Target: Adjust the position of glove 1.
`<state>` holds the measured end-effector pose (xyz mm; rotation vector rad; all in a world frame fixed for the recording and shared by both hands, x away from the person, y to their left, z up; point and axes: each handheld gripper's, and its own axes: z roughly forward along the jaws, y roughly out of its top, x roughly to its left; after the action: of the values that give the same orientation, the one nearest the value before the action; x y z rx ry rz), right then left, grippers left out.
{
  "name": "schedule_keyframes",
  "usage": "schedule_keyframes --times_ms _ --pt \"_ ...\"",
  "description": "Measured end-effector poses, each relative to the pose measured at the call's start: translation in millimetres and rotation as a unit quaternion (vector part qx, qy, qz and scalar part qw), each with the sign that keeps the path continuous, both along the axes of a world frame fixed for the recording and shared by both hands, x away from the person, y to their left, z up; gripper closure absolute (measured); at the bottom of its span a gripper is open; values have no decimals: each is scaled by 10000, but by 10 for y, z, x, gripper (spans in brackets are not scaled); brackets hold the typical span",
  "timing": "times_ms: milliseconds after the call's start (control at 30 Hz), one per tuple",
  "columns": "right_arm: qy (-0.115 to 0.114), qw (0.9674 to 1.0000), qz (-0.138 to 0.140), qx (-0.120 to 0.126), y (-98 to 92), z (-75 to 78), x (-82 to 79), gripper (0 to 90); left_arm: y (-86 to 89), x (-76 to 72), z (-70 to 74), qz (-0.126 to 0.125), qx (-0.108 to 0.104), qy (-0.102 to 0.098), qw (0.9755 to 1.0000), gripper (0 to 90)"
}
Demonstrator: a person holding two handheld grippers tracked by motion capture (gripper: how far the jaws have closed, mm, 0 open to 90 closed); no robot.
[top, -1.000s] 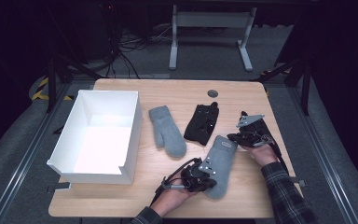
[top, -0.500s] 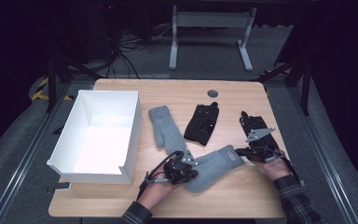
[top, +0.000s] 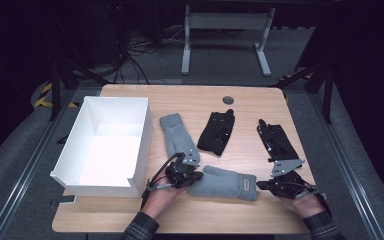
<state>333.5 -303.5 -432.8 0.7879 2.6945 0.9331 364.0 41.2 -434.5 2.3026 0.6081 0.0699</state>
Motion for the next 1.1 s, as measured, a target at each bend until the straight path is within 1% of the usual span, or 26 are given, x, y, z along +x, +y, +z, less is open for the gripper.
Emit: schedule_keyframes --times_ms 67,100,133,200,267,367,400,433,467,500,533,600,633,667,700,767,800,833,867,900,933,967,1000,1033,1067,1100 --pt "-125 9999 -64 45 0 44 50 900 17 -61 26 -66 7 -34 10000 900" --pt "-173 9998 -98 69 4 61 81 900 26 -83 36 -120 43 -17 9999 900" --pt "-192 9997 -107 86 8 71 109 900 33 -131 35 -124 2 -23 9999 900" --pt "-254 9996 -93 70 51 89 207 900 53 -193 28 -205 -8 1 9998 900" --pt "-297 9995 -60 69 108 87 287 900 62 -241 6 -263 -3 76 9996 900" --pt "-316 9995 16 27 231 67 408 900 51 -269 -47 -333 39 203 9992 900" --pt "-317 9995 83 -10 288 52 454 900 37 -264 -64 -369 45 232 9990 900" --pt "-278 9995 141 -42 347 34 495 900 10 -256 -81 -402 89 253 9988 900" --pt "-220 9994 220 -126 427 -1 546 900 -8 -251 -90 -416 101 267 9987 900" --pt "-170 9993 285 -176 468 -23 561 900 -8 -251 -90 -416 101 267 9987 900" --pt "-107 9992 341 -204 498 -41 561 900 -44 -236 -109 -443 120 280 9986 900" --pt "-53 9985 462 -296 513 -59 531 900 -82 -214 -125 -456 161 272 9985 900" --pt "-53 9985 462 -296 513 -59 531 900 -82 -214 -125 -456 161 272 9985 900" --pt "53 9983 527 -252 497 -75 486 900 -121 -188 -137 -464 194 286 9983 900" --pt "53 9983 527 -252 497 -75 486 900 -121 -188 -137 -464 194 286 9983 900" --pt "116 9976 627 -280 468 -89 431 900 -166 -167 -150 -489 222 284 9982 900" --pt "157 9976 622 -261 461 -92 410 900 -199 -159 -156 -514 277 260 9980 900" --pt "196 9971 705 -224 443 -92 381 900 -216 -158 -158 -518 287 271 9979 900" --pt "219 9968 739 -207 441 -93 365 900 -244 -151 -158 -541 345 261 9976 900" --pt "279 9961 819 -187 441 -94 341 900 -270 -133 -160 -573 342 224 9975 900" --pt "279 9961 819 -187 441 -94 341 900 -270 -133 -160 -573 342 224 9975 900" --pt "356 9948 944 -145 460 -103 304 900 -300 -98 -154 -566 361 219 9975 900" --pt "356 9948 944 -145 460 -103 304 900 -300 -98 -154 -566 361 219 9975 900" --pt "398 9938 1028 -115 474 -110 288 900 -316 -72 -153 -557 352 199 9976 900" --pt "495 9907 1263 -109 516 -126 245 900 -325 -59 -155 -544 312 236 9978 900" --pt "514 9901 1306 -95 533 -130 229 900 -339 -41 -155 -561 309 272 9976 900"
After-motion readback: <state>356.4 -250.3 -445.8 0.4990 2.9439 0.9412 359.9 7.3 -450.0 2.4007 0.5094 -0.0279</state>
